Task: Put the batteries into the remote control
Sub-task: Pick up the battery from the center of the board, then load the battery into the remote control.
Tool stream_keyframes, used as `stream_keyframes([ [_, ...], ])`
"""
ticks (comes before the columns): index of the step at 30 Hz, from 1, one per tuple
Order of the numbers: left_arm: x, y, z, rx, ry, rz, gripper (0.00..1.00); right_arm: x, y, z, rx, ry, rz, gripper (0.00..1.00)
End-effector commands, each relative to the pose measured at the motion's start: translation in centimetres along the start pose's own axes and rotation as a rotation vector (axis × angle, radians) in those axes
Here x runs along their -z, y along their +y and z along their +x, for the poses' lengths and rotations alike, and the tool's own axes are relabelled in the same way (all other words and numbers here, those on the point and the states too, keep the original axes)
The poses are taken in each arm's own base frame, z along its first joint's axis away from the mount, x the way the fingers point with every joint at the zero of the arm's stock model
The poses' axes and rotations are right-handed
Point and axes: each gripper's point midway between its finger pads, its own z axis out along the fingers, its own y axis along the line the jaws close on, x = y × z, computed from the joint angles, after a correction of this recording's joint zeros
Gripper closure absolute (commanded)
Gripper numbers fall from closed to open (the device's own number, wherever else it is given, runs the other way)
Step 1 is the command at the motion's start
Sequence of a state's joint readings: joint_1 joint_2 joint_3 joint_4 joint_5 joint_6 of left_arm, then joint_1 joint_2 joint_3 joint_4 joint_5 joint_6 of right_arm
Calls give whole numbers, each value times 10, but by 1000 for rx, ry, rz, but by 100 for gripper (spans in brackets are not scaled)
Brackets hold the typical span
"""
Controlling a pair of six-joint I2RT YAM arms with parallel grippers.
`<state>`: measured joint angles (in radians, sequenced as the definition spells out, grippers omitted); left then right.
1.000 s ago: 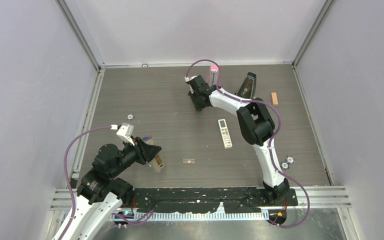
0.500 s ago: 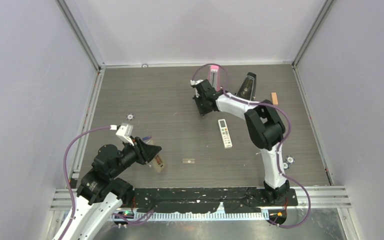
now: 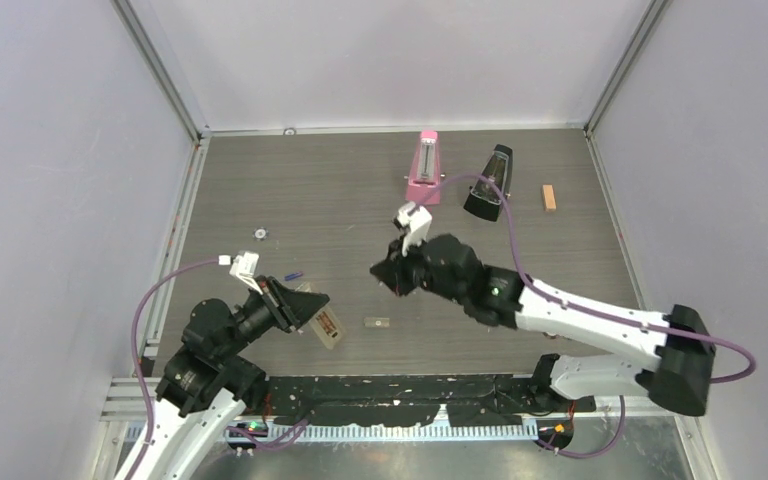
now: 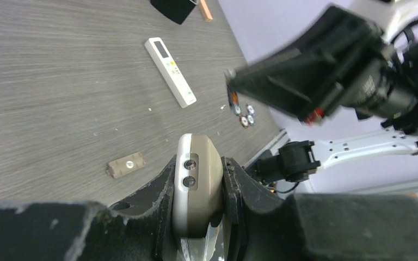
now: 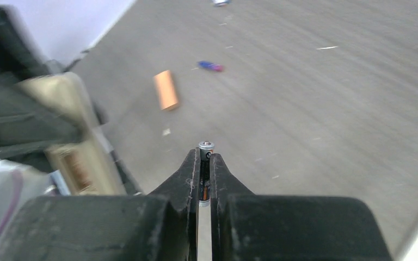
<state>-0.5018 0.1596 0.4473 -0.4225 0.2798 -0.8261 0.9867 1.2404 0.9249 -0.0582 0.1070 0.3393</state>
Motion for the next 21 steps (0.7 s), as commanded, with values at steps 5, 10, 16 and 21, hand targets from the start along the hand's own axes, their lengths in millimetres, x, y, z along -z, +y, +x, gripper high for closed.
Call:
stream_keyframes([
  [5,1,-30,-12,129,-70,163,100,54,93,-27,-146,-264,-174,95],
  [10,2,-37,-16,185,-79,184,100,66,140,-26,-126,-303,-259,95],
  [16,7,-42,-14,236,-68,201,100,60,160,-17,-52,-324,-235,95],
  [21,13,-47,-12,252,-53,221,100,57,166,-15,-21,-351,-230,95],
])
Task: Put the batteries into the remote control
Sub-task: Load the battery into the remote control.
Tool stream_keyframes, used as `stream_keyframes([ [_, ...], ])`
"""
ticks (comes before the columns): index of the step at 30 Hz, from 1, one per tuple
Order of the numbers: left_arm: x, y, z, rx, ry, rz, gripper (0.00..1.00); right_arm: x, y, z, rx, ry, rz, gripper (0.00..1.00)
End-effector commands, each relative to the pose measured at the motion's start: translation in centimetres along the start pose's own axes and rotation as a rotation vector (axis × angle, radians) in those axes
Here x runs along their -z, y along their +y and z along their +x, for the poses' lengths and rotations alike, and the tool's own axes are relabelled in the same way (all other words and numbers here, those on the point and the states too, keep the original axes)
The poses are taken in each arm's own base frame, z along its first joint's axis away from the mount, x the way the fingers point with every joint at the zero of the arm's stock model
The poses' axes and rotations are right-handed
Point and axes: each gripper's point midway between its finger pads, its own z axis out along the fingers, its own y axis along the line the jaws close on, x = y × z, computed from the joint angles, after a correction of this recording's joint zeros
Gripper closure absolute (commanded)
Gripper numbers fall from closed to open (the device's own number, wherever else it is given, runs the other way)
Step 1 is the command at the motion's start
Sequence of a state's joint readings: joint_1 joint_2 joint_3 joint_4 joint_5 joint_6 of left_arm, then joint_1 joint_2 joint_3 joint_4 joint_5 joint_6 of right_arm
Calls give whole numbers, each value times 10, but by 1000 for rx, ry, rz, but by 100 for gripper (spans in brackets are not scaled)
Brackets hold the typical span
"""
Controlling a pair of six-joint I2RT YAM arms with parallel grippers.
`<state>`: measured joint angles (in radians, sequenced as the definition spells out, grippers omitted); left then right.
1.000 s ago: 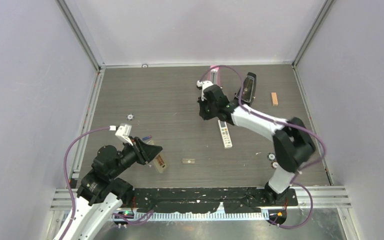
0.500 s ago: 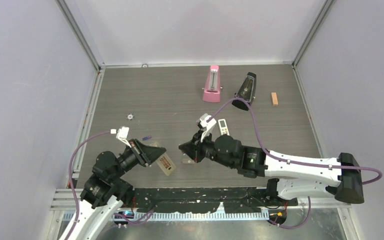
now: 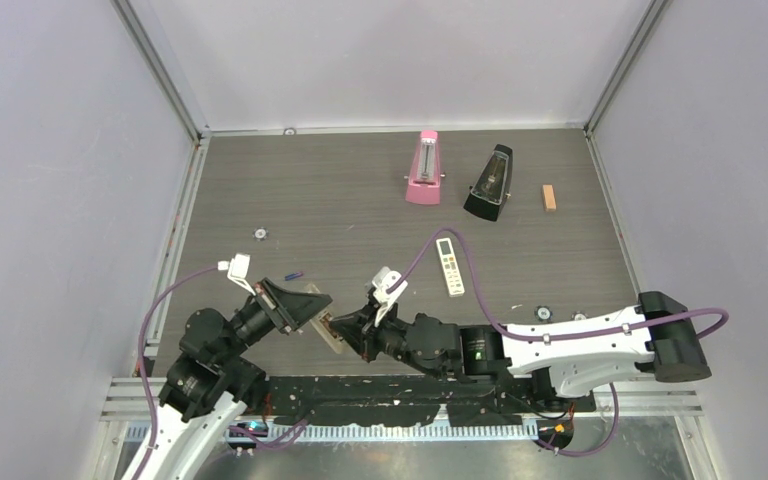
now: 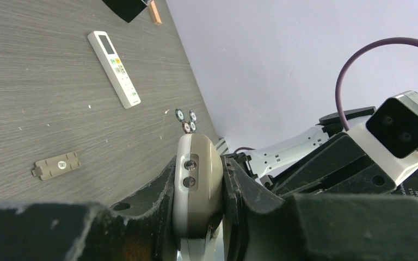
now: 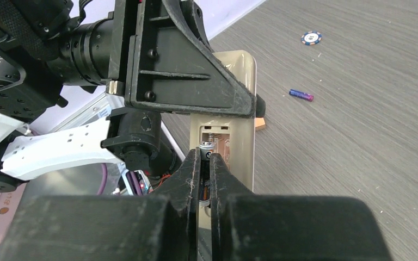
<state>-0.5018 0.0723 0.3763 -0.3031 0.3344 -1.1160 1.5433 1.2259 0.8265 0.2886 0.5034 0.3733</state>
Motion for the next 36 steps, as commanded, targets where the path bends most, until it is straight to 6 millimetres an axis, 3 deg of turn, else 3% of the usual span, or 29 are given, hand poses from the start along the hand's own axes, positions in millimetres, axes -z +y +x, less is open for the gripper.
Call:
stream_keyframes([
  [1,7,-25,-4,1,-9,92,100,-6,8,-39,-8,-146,18,95],
  [7,11,-29,-4,-18,2,88,100,-11,10,-35,18,-157,24,95],
  [19,19,-17,-2,83,18,-53,100,-15,8,-19,100,-140,7,95],
  [28,20,-24,-5,130,19,-65,100,-16,19,-3,136,-105,-57,95],
  [36,19,-25,-5,136,23,-60,100,-18,16,8,170,-78,-51,95],
])
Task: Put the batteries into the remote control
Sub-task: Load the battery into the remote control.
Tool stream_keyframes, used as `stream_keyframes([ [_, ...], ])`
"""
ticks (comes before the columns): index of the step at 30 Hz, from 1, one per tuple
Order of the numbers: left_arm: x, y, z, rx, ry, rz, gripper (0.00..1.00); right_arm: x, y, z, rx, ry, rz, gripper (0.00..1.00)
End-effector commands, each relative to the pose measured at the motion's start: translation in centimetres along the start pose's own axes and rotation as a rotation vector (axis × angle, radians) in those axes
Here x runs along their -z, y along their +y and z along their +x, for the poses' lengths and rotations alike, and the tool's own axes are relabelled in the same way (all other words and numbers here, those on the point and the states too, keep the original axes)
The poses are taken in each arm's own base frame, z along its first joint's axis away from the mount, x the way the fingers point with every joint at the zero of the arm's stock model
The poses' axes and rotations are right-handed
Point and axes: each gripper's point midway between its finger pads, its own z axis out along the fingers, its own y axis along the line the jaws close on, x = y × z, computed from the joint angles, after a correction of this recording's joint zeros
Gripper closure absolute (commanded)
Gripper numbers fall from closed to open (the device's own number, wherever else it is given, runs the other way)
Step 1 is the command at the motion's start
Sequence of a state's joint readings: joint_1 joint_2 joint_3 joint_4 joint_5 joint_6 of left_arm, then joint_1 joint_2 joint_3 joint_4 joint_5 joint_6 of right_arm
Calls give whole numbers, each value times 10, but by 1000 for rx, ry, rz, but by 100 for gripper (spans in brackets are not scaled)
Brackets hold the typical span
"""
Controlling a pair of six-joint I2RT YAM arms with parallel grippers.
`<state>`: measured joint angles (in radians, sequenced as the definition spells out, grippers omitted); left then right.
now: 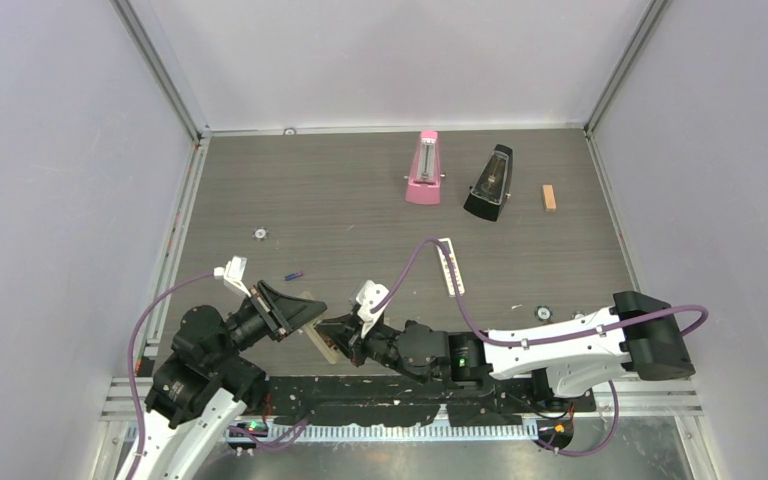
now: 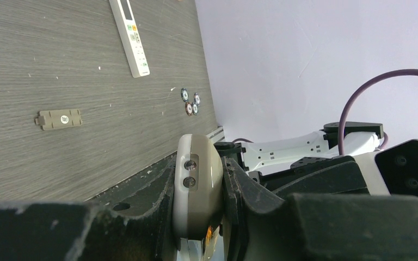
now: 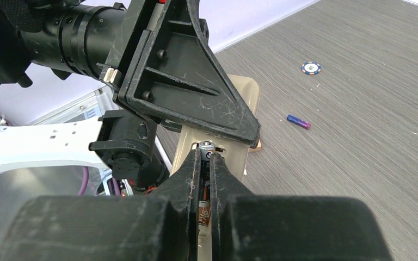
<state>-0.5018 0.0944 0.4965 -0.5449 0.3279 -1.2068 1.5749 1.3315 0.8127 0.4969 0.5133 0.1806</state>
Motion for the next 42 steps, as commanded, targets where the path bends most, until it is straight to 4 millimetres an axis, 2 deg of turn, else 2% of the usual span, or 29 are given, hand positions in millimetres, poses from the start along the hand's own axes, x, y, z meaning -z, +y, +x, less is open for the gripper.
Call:
stream_keyframes([
  [1,7,-26,-9,-4,-28,69,100,0,1,3,23,-4,-8,95],
  [15,6,-29,-8,-33,-16,74,100,6,-6,20,48,81,17,94],
  [29,4,-31,-7,-27,-4,84,100,6,-14,24,-23,99,91,75],
  [35,3,-28,-7,-28,-3,76,100,10,-18,14,-55,79,113,63],
  [42,2,-23,-5,-41,2,61,100,20,-25,-7,-123,38,141,58],
])
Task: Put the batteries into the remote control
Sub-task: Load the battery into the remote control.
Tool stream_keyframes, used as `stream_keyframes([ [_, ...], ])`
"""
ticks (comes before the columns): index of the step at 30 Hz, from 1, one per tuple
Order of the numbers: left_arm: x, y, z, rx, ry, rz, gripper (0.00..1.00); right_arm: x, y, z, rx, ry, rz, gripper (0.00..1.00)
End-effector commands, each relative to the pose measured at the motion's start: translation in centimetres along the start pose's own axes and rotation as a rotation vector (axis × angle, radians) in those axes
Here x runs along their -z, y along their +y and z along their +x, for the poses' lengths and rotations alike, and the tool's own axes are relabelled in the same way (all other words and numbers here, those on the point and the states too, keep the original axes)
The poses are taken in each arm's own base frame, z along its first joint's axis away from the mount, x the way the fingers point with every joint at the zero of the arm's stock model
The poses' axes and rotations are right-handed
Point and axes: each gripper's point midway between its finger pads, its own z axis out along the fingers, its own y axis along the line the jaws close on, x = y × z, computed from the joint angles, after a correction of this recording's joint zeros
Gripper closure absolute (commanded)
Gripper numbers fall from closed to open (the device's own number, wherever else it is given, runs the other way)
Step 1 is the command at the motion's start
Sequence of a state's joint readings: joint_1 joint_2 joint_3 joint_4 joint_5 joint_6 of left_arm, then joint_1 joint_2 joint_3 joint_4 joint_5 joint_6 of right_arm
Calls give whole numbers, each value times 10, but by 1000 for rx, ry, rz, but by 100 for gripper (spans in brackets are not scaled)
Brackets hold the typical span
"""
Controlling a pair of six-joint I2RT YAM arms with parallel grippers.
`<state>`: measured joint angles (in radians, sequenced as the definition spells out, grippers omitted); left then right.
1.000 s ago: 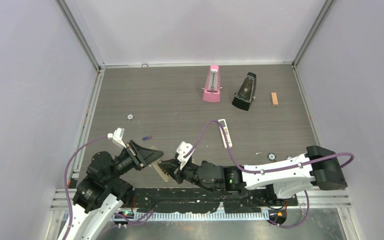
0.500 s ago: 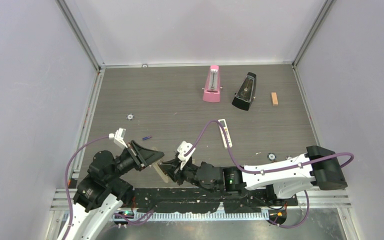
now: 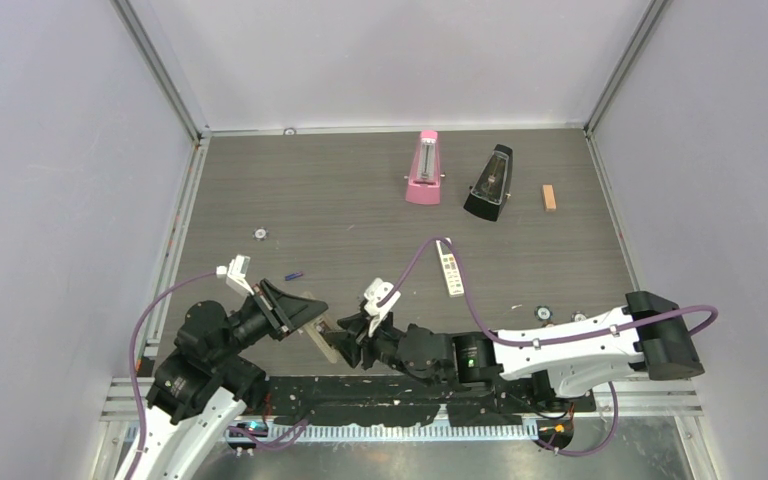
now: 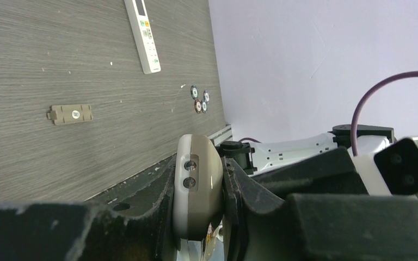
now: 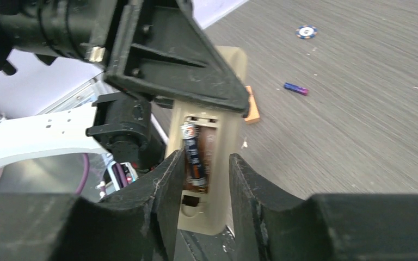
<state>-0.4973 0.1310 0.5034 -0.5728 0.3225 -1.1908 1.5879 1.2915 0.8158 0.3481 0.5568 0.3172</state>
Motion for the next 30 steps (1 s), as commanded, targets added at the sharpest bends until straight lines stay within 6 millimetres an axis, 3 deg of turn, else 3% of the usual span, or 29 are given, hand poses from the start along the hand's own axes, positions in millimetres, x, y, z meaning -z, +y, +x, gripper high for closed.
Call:
stream_keyframes([
  [1,7,-31,-5,-45,-10,110,100,9,-18,-25,-56,-48,85,57],
  [5,6,-27,-3,-54,-4,98,100,15,-16,-35,-104,-52,75,47],
  [11,6,-24,-1,-74,13,90,100,13,-2,-32,-103,7,17,23],
  [15,6,-25,2,-88,33,88,100,5,3,-24,-81,47,15,19],
  [23,5,-34,0,-103,43,109,100,-9,-2,-16,-95,81,50,21],
  [30,4,-34,2,-108,50,115,100,-12,-11,-11,-149,108,53,39],
])
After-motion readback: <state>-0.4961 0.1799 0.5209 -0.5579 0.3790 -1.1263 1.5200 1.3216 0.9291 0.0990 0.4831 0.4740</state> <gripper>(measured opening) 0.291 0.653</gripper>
